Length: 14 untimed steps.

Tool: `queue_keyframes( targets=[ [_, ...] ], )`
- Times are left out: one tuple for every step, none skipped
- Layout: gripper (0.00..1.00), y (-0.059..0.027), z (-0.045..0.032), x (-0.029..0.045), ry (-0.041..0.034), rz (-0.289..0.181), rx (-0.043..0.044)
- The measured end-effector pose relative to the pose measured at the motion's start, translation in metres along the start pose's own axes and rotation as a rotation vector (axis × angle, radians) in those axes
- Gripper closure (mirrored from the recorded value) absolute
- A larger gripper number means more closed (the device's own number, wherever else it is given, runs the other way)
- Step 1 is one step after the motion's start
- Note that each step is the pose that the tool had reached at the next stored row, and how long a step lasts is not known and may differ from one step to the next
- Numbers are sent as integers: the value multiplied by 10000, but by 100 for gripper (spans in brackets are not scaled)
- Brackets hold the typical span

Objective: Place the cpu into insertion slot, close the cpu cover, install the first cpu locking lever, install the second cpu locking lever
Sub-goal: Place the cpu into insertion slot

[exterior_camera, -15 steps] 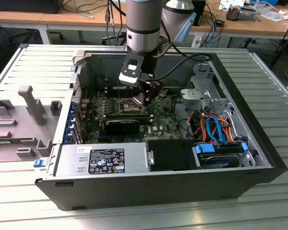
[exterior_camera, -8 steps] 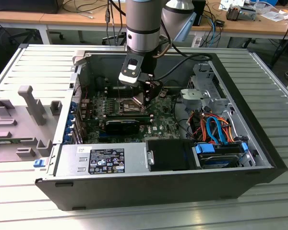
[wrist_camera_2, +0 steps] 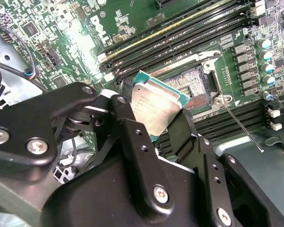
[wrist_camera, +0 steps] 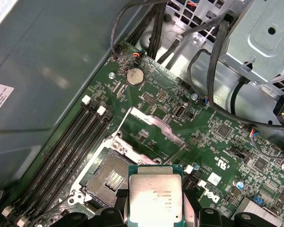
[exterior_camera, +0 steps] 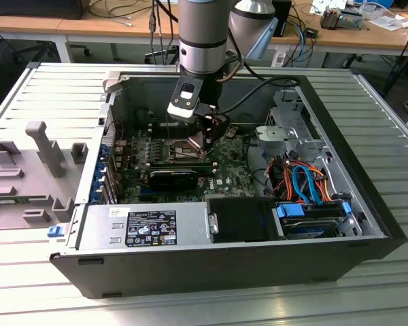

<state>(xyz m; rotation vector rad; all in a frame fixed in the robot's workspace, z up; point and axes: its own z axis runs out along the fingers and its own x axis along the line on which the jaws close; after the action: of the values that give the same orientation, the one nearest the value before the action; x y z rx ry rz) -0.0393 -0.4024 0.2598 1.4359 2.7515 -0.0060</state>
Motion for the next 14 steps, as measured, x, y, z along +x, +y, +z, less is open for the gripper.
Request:
queue_keyframes(
  targets=[
    [46, 0, 0, 0, 0, 12, 0],
    [46, 0, 0, 0, 0, 32, 1],
    [46, 0, 0, 0, -1, 47, 2],
    [46, 0, 0, 0, -1, 57, 2],
    [46, 0, 0, 0, -1, 75, 3],
    [46, 0, 0, 0, -1, 94, 4],
    [46, 0, 0, 0, -2, 116, 4],
    [46, 0, 0, 0, -2, 127, 4],
    [46, 0, 0, 0, -2, 139, 4],
    [46, 0, 0, 0, -2, 154, 6],
    [46, 0, 0, 0, -2, 164, 6],
    [46, 0, 0, 0, -3, 181, 6],
    [46, 0, 0, 0, -3, 191, 7],
    [46, 0, 0, 0, -3, 202, 8]
  ],
)
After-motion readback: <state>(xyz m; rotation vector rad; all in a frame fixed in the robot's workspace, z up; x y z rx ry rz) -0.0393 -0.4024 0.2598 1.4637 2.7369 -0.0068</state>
